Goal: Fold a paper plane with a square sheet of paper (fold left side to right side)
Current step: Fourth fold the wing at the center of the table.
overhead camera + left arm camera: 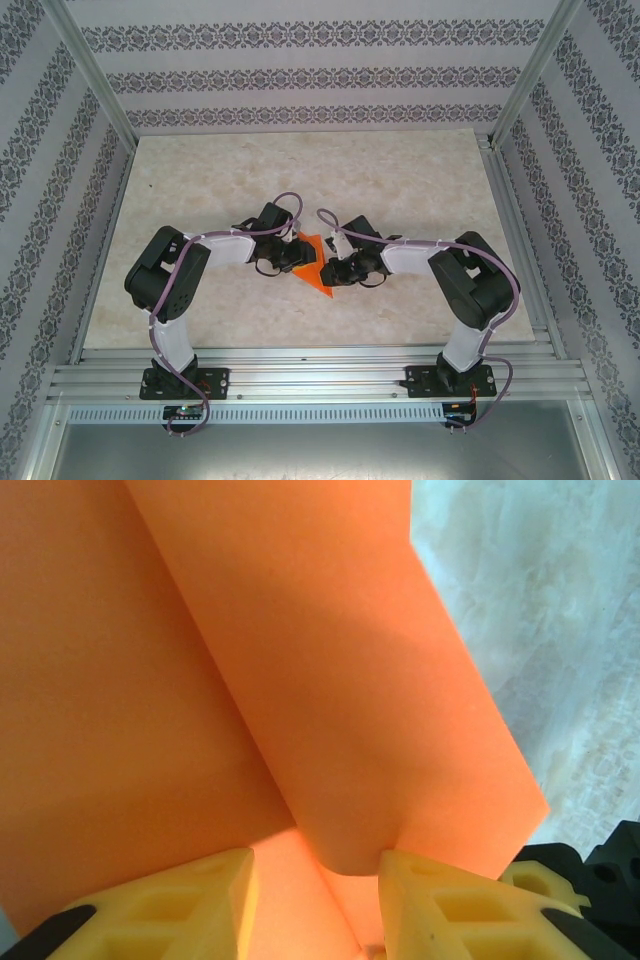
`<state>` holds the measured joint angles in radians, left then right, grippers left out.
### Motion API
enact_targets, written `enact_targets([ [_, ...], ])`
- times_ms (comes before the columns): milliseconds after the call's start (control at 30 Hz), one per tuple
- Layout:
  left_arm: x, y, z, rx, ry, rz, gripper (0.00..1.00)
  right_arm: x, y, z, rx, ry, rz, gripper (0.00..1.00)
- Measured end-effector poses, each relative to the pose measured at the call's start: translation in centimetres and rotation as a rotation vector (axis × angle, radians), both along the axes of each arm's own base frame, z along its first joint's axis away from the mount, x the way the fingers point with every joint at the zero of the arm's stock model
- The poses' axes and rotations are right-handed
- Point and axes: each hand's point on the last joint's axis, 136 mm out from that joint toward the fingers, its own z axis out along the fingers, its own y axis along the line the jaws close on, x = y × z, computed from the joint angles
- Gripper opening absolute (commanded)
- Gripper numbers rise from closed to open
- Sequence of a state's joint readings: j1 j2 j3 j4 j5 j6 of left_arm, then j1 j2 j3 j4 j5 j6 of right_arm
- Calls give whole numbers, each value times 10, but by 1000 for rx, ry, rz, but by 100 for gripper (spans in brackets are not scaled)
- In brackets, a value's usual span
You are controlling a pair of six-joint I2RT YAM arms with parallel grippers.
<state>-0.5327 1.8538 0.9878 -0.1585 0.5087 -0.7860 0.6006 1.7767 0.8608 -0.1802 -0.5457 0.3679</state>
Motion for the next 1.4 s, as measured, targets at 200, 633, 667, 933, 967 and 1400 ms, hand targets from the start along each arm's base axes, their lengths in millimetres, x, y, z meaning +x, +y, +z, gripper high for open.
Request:
enact_targets([
  [200,0,0,0,1,-1,1,39,4,-2,5,11,-7,-11,26],
  [633,0,0,0,1,0,1,39,13,6,10,17,-19,-3,24],
  [667,0,0,0,1,0,1,39,12,6,8,16,-16,-1,22],
  [933,0,1,0,4,-4,-4,39,10,9,6,25,3,9,5],
  [967,0,1,0,6,-5,-3,39,9,10,6,31,5,13,4],
  [1400,0,4,0,23,-9,0,39,8,14,-2,88,58,32,4],
])
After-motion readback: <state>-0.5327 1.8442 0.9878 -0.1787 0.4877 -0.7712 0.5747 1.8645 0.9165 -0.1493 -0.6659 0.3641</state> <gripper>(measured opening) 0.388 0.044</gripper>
